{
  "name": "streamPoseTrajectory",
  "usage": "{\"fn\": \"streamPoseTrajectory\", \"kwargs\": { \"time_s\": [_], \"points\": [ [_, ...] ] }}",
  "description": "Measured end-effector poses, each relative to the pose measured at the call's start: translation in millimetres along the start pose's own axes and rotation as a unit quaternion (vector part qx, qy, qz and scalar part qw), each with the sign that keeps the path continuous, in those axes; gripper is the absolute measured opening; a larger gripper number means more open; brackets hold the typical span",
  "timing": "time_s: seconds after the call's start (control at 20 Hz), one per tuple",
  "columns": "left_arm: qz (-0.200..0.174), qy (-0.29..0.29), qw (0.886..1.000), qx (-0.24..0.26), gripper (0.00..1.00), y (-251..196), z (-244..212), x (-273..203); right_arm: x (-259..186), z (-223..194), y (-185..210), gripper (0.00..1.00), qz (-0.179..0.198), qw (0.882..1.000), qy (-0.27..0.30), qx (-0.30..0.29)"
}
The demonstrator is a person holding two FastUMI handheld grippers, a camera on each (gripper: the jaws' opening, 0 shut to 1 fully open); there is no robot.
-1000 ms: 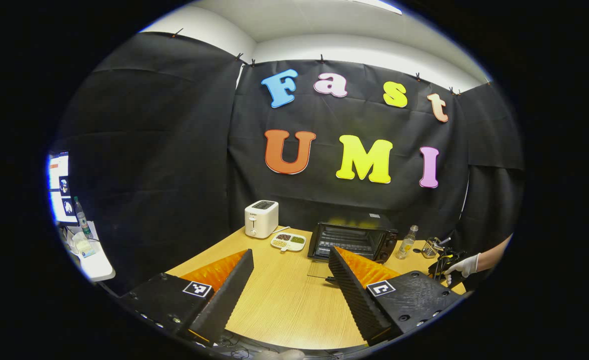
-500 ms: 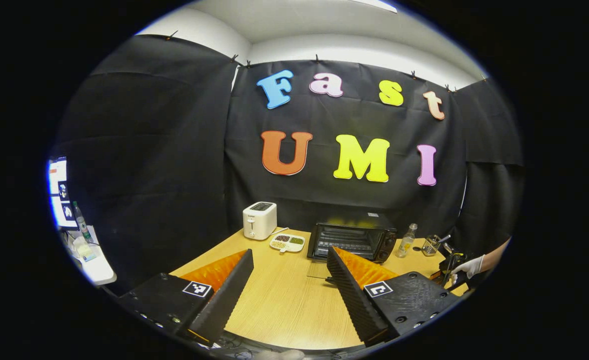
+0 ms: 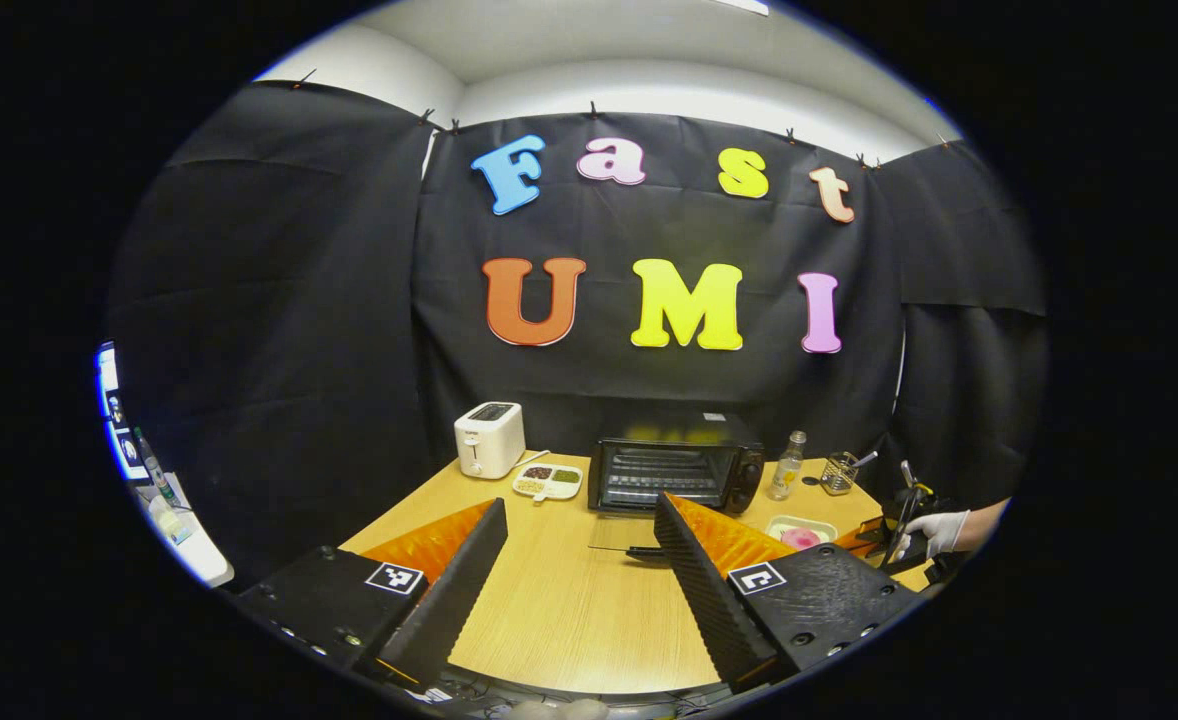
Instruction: Open the electric oven with the left hand, put the food in, and close the electric oven.
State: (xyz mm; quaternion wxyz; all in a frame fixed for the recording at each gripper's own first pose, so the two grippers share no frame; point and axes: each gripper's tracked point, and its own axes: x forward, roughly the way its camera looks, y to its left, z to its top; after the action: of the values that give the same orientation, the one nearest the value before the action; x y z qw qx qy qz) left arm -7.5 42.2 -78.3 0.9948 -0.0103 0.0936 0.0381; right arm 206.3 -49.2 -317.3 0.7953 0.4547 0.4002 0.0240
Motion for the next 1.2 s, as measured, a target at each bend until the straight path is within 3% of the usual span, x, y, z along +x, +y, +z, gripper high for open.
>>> {"fn": "streamPoseTrajectory", "kwargs": {
  "time_s": [0.3, 0.4, 0.5, 0.8, 1.15, 1.2],
  "points": [
    [-0.028, 0.013, 0.999, 0.026, 0.95, -14.6, -3.8, -8.7, -1.5, -49.8, 68.4, 0.0, 0.036, 0.997, -0.048, 0.049],
    [-0.03, 0.019, 0.999, 0.031, 0.95, -14.8, -3.7, -11.9, 9.7, -67.9, 83.7, 0.04, 0.032, 0.995, -0.058, 0.073],
    [-0.029, 0.021, 0.999, 0.029, 0.95, -13.5, 1.6, -13.5, 23.7, -88.1, 94.1, 0.0, 0.01, 0.994, -0.072, 0.087],
    [0.011, 0.023, 0.999, 0.029, 0.95, 19.4, 17.0, -14.9, 80.5, -127.3, 143.4, 0.03, 0.006, 0.993, -0.076, 0.093],
    [0.067, 0.044, 0.996, 0.038, 0.95, 51.7, 12.4, -1.6, 146.3, -118.2, 195.6, 0.0, 0.024, 0.992, -0.066, 0.1],
    [0.075, 0.048, 0.995, 0.035, 0.95, 54.8, 10.0, 5.3, 155.2, -112.2, 199.0, 0.04, 0.021, 0.993, -0.066, 0.098]
  ]
}}
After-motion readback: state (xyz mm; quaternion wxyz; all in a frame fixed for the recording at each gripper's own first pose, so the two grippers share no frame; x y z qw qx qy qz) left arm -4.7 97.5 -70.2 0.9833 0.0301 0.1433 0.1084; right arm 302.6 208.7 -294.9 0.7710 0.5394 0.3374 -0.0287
